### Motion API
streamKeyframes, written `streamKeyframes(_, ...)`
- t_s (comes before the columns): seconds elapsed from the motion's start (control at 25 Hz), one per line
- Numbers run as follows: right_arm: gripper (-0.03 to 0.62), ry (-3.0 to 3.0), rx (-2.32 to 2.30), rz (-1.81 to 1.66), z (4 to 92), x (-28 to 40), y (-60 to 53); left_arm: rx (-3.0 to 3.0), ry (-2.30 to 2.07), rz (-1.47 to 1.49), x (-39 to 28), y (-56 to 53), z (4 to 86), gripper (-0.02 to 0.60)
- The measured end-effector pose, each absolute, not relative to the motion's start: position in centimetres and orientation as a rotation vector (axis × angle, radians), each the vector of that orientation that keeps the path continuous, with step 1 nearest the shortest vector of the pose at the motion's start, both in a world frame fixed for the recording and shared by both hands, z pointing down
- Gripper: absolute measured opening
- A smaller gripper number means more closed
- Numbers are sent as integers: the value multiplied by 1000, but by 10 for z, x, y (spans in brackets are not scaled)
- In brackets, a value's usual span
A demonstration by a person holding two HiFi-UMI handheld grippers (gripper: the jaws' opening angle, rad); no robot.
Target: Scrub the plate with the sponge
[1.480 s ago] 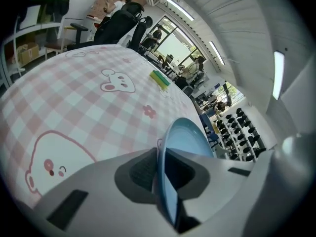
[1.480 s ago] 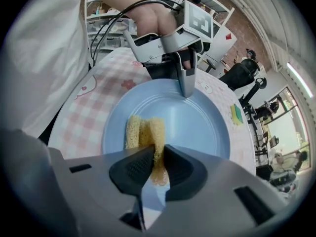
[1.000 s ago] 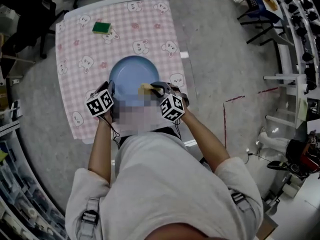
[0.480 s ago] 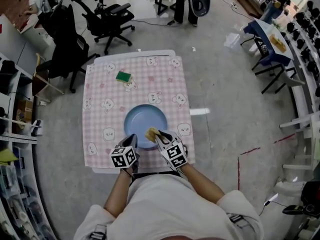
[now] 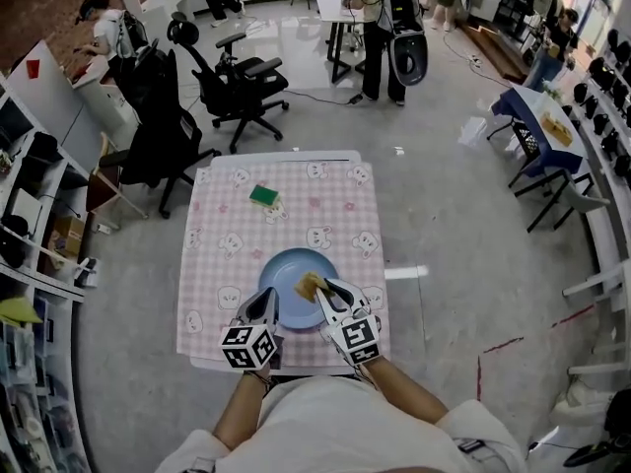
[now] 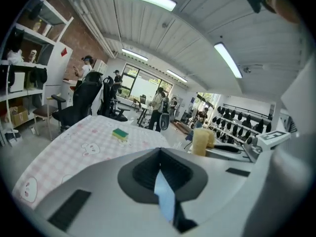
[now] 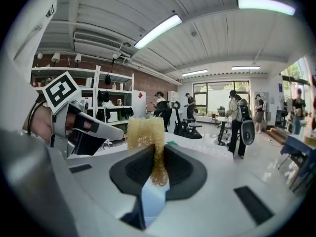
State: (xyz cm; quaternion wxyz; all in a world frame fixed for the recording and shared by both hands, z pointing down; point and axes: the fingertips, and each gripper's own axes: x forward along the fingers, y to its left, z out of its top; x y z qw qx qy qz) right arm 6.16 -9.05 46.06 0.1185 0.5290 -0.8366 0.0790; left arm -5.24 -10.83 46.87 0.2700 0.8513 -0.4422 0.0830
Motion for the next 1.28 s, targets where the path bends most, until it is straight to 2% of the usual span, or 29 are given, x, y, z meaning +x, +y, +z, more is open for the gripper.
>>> streamKeyframes(0.56, 58, -2555, 1780, -120, 300, 91, -135, 2619, -1360, -20, -67, -150, 311, 12)
streamKeyframes(1.28, 58, -2544, 1762, -166, 295, 86, -144, 2650, -1435, 24, -64, -150, 312, 12)
